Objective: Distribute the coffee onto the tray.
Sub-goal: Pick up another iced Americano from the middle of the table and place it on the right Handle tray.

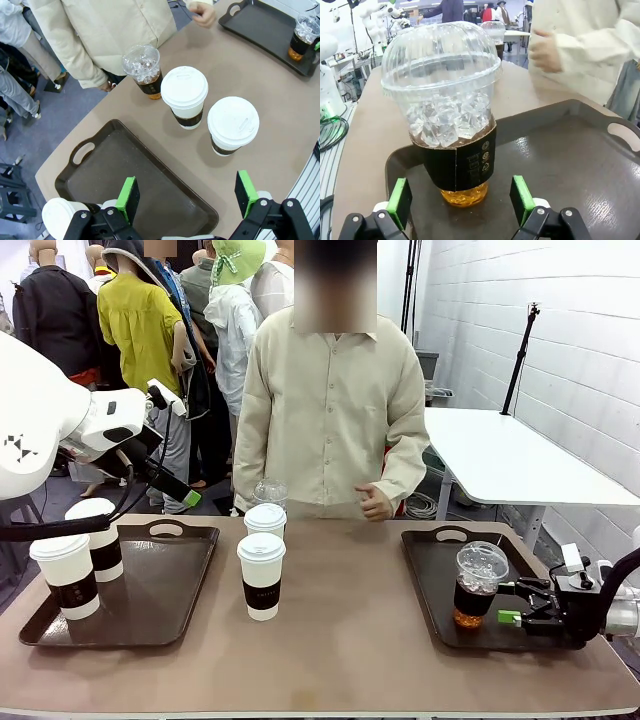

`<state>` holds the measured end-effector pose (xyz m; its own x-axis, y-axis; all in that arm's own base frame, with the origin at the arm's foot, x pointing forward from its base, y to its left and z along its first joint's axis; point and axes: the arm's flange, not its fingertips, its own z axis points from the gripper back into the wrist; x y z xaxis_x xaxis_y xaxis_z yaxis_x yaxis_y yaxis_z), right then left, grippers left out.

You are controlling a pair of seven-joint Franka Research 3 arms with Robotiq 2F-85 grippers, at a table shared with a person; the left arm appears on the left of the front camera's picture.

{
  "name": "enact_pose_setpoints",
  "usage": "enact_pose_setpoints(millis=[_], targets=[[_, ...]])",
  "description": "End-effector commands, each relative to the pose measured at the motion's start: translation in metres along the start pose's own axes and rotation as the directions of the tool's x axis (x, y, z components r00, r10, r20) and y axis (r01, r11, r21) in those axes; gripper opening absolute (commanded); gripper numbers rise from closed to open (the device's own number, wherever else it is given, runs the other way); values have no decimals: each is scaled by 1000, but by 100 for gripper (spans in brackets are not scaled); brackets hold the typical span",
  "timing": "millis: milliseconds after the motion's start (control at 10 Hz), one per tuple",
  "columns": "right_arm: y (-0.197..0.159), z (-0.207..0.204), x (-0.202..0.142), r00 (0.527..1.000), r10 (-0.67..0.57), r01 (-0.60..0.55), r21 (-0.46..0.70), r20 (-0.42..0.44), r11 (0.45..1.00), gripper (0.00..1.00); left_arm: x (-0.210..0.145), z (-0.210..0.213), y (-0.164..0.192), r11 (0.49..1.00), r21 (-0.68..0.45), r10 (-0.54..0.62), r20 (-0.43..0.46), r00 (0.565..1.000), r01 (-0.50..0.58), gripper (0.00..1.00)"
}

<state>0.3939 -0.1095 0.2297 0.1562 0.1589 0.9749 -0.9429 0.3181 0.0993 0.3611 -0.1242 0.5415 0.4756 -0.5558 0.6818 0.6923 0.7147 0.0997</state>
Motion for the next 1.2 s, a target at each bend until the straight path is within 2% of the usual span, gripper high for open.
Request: enact_pose_setpoints(millis=[0, 700, 900, 1100], targets=[[-3, 2, -1, 1000, 0, 0, 6, 6, 1000, 100, -1, 0, 0, 1000, -4, 1, -4, 1000, -1, 100], [0, 0, 0, 1000, 0, 0, 0, 0, 1000, 100, -1, 0, 0, 1000, -4, 1, -4, 1000, -1, 100], [-3, 15, 2, 1000, 2, -2, 20, 29, 1000, 100, -1, 0, 0, 1000, -4, 1, -4, 1000, -1, 100], [-9, 30, 10, 1000, -10, 9, 24, 16, 1000, 100, -1, 0, 0, 1000, -4, 1, -4, 1000, -1, 100]])
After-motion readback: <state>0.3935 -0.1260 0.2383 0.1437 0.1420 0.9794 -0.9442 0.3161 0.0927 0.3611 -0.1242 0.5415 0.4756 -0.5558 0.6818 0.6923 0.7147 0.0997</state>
